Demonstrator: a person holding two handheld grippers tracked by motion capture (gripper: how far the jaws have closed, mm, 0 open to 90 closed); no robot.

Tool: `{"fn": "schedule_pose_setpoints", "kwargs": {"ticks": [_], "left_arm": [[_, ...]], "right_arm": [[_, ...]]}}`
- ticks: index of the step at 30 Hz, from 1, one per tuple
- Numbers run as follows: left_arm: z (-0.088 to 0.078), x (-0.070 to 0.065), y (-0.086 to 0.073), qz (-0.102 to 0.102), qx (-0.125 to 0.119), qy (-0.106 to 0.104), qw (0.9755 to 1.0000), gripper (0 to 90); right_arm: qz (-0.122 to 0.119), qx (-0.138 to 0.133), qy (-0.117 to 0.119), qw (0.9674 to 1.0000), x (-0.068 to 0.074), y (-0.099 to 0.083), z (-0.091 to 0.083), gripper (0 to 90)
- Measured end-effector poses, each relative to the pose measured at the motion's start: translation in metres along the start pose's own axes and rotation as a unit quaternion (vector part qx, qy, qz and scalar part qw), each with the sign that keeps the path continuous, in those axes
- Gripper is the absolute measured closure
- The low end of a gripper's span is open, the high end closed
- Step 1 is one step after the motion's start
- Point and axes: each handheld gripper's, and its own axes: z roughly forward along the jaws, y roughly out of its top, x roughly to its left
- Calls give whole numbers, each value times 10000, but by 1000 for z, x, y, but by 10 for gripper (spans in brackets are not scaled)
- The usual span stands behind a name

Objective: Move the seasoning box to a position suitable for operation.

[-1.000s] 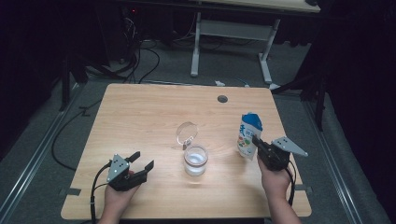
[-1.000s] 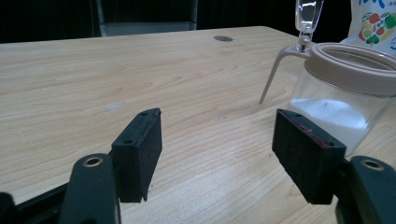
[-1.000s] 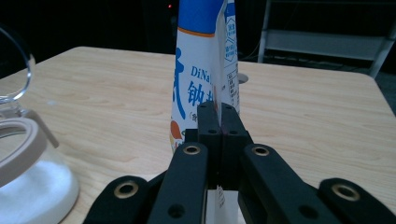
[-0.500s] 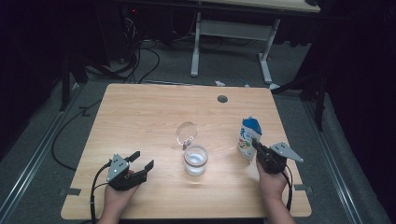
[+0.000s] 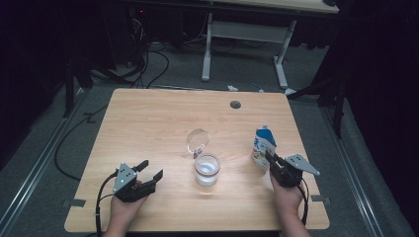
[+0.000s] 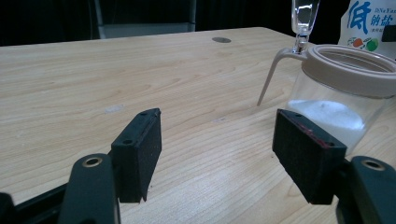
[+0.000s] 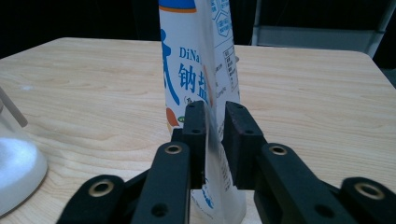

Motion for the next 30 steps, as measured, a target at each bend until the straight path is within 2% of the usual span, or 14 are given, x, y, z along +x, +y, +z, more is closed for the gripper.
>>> {"fn": "schedule_pose_setpoints", "kwargs": {"ticks": [9, 19, 24, 30], "left_arm": [[0, 0, 0, 0, 2, -6, 10000, 331], [0, 0, 0, 18, 55, -37, 10000, 332], [1, -1, -1, 22, 90, -51, 9999, 332], [2, -2, -1, 6, 140, -98, 9999, 333]], "right_arm": [[40, 24, -47, 10000, 2, 2, 1, 665], [-59, 92, -131, 9999, 4, 3, 2, 504], [-197, 142, -211, 9995, 7, 2, -4, 470], [-209, 165, -231, 9994, 8, -2, -19, 467]]}}
